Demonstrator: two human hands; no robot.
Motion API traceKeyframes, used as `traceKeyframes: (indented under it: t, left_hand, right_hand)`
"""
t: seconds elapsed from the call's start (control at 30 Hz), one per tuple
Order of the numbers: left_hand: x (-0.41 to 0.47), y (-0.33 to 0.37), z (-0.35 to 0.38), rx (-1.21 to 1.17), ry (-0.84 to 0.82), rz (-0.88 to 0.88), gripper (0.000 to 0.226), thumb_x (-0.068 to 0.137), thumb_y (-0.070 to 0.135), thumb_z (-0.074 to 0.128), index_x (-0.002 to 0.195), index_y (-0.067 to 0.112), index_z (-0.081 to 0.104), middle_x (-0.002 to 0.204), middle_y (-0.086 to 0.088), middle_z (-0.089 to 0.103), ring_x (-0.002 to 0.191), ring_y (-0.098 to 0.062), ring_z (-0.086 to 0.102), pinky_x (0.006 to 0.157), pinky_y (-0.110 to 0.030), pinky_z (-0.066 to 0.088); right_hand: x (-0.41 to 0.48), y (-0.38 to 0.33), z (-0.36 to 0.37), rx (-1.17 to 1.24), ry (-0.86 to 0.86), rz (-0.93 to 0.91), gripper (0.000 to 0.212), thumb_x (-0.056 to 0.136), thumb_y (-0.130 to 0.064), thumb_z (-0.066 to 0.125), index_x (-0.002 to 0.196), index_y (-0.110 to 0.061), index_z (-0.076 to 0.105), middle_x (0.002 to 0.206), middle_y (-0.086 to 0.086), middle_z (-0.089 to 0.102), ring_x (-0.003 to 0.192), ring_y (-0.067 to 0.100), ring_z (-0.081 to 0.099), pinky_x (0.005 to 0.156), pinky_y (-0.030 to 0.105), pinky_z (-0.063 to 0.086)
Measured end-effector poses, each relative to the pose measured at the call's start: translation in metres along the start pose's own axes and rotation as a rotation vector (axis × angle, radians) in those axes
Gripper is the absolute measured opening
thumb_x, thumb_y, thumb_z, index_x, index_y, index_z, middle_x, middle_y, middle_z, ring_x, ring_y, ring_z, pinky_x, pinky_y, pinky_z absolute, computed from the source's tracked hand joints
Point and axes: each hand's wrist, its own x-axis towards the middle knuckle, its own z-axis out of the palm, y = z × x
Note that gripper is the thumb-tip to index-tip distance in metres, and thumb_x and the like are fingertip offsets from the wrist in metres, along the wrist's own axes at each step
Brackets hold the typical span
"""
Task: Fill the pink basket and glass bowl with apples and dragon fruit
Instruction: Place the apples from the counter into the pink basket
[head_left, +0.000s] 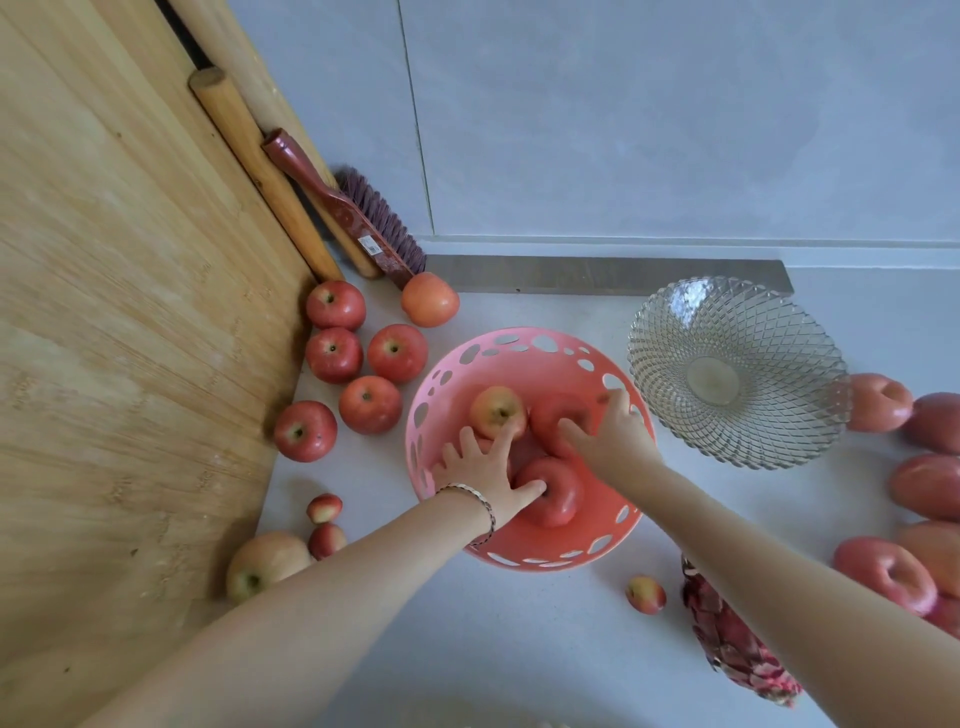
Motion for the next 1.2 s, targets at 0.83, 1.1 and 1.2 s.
traceKeyframes:
  t: [0.83,1.1,1.2]
  left_hand:
    - [-0.009,-0.011,-0.05,-0.197,0.482,0.277,0.042,0.074,0.022,0.058,0.117,0.022,0.054,0.121,-0.011,0.052,0.116,-0.034,0.047,0.097,-0.041,0.041]
    - [0.028,-0.101,-0.089,-0.023,0.268,-0.162,0.071,0.07,0.032,0.069,0.131,0.018,0.036,0.132,-0.014,0.038,0.122,-0.037,0.039,0.098,-0.042,0.037]
    - [0.039,-0.102,-0.078,0.044,0.157,-0.21,0.075,0.073,0.041,0.069,0.135,0.026,0.029,0.134,-0.011,0.034,0.121,-0.037,0.04,0.092,-0.043,0.041]
  right_hand:
    - [0.005,-0.02,0.003,-0.385,-0.091,-0.323,0.067,0.079,-0.04,0.063,0.135,-0.017,0.033,0.134,0.014,0.037,0.123,0.036,0.037,0.099,0.043,0.035]
    - [-0.023,-0.022,-0.015,-0.127,-0.21,-0.476,0.023,0.081,-0.019,0.063,0.104,-0.017,0.063,0.102,0.0,0.064,0.097,0.017,0.057,0.086,0.024,0.041]
    - [-0.03,-0.023,-0.012,-0.112,-0.255,-0.442,0.024,0.081,-0.017,0.062,0.105,-0.016,0.064,0.103,0.002,0.065,0.098,0.017,0.059,0.09,0.027,0.044]
